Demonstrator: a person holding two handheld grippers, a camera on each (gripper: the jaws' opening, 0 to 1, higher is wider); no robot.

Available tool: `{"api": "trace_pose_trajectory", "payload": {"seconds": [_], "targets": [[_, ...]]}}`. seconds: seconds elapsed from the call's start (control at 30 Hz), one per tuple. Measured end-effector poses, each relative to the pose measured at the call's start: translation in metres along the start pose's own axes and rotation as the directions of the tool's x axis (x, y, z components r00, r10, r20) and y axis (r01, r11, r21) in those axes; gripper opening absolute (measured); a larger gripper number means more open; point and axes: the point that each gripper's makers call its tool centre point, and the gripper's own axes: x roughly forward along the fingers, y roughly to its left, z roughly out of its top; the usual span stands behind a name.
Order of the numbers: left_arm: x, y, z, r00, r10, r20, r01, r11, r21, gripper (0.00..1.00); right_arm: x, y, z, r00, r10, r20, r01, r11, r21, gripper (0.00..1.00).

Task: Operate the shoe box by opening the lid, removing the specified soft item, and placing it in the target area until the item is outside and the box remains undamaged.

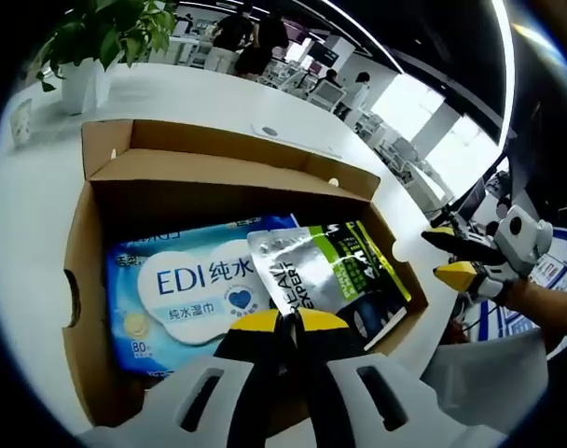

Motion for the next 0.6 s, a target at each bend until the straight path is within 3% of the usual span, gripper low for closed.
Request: {"api": "trace_pose_trajectory", "payload": {"seconds": [0.6], "targets": [[-0.013, 0.005, 0.012, 1.000, 0.025, 0.008, -0.025, 0.999, -0.020, 0.00, 0.006, 0.012, 0.007, 1.000, 0.023, 0.005, -0.023, 1.000, -0.009, 0.41]]}}
